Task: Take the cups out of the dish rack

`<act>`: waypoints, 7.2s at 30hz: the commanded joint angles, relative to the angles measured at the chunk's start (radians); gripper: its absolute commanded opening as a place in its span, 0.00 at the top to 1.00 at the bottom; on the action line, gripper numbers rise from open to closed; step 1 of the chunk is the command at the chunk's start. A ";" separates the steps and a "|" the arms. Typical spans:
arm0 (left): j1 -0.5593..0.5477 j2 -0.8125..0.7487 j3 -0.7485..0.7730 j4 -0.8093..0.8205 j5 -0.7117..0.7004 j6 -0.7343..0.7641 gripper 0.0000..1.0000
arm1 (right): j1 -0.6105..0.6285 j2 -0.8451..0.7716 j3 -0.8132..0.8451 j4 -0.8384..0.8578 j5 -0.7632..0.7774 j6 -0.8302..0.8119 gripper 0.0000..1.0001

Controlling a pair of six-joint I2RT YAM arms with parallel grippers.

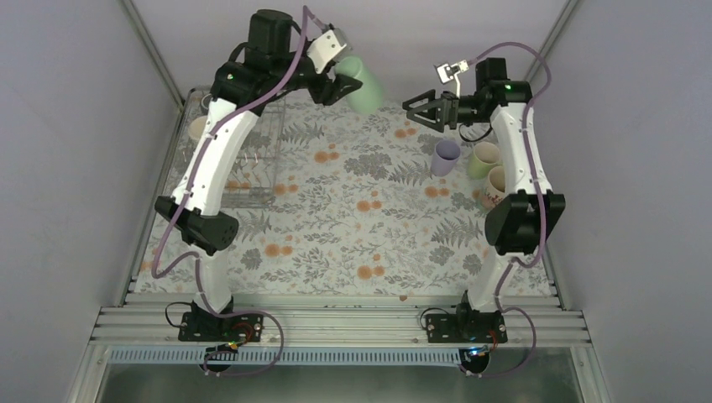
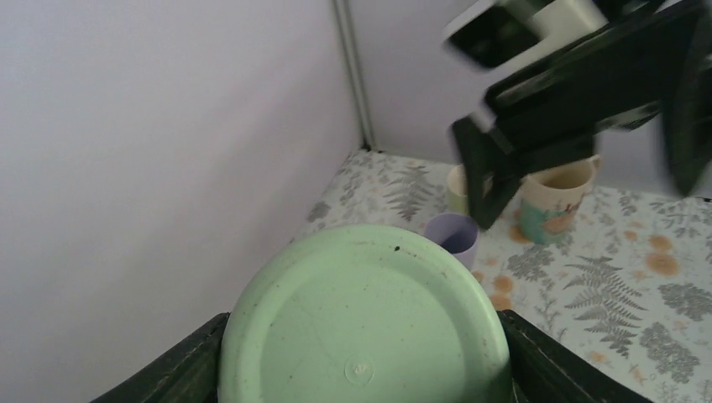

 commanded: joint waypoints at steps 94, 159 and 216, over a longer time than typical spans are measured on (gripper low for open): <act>0.038 -0.210 -0.269 0.318 -0.104 0.192 0.00 | -0.060 0.206 0.061 1.935 -0.279 1.581 0.90; 0.136 -0.459 -0.724 0.304 -0.664 0.420 0.00 | -0.055 -0.456 -0.877 0.178 1.322 -0.401 0.97; 0.460 -0.270 -0.881 0.328 -0.512 0.711 0.02 | 0.352 -0.139 -0.235 0.387 1.275 -0.071 0.00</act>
